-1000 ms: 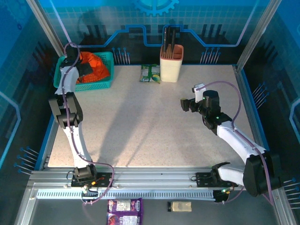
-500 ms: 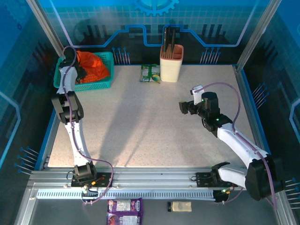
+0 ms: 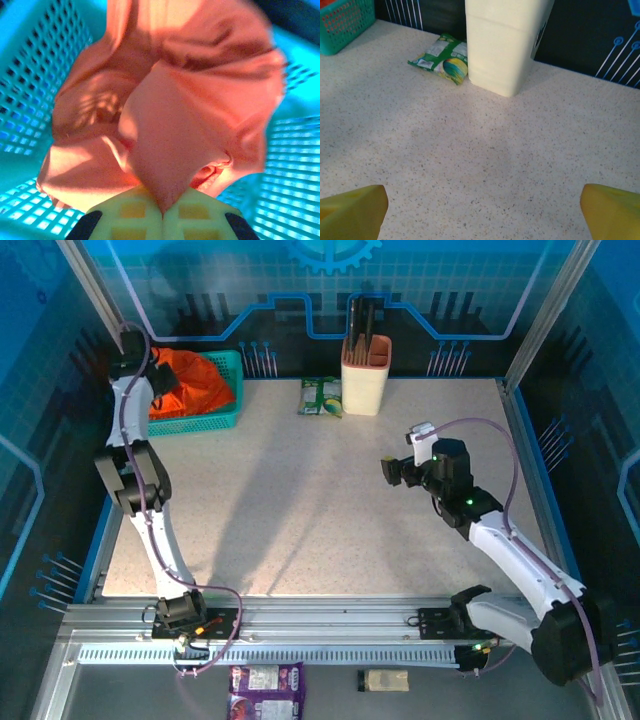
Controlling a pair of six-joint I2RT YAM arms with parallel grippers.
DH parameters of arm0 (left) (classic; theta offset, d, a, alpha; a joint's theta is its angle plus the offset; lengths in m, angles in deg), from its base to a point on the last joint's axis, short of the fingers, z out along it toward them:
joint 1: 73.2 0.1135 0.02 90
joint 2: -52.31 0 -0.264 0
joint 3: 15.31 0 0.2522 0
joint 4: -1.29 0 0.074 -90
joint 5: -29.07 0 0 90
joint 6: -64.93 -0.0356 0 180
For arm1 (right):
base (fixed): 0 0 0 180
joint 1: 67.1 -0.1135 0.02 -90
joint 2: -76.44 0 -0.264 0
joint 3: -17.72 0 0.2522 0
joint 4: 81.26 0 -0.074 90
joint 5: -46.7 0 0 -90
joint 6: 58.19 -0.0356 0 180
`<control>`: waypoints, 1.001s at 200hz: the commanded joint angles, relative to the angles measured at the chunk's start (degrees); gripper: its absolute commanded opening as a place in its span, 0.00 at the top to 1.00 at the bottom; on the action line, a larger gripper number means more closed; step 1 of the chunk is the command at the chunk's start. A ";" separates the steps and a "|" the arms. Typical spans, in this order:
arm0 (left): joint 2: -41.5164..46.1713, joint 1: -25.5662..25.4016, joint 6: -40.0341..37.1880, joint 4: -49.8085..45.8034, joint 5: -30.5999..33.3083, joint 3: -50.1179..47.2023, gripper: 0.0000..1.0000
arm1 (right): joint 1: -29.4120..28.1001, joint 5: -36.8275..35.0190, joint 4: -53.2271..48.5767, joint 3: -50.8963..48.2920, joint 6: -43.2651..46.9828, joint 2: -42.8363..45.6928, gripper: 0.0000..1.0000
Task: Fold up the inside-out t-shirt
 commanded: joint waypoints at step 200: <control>45.77 -55.82 -5.58 7.78 4.83 -30.09 1.00 | -1.46 -15.40 -12.13 3.18 -6.02 14.04 0.00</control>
